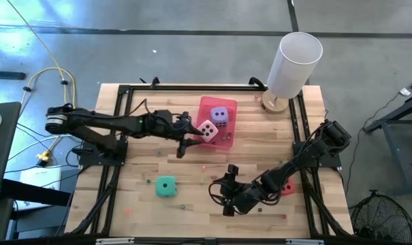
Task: Pick & Place Dice
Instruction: Put the small orange die into the red bin
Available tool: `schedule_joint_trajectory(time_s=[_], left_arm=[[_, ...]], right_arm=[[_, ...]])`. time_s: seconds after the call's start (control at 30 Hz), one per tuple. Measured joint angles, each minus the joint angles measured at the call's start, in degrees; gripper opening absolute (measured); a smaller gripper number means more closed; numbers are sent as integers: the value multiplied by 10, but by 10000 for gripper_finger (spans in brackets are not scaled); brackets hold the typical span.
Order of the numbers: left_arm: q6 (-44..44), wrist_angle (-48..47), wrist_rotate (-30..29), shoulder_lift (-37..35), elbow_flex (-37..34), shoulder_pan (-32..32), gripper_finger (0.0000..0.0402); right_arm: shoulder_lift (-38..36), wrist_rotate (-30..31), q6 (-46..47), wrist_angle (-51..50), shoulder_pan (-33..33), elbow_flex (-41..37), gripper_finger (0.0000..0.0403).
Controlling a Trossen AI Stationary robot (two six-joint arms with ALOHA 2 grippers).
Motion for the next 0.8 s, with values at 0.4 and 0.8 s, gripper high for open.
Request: schedule_joint_trajectory(time_s=[0.4, 0.8], left_arm=[[-43, -76, 0, -47, 0, -33, 164], [-47, -100, 26, -44, 0, -60, 164]], right_arm=[[19, -31, 94, -114, -11, 0, 222], [92, -12, 85, -101, -55, -1, 210]])
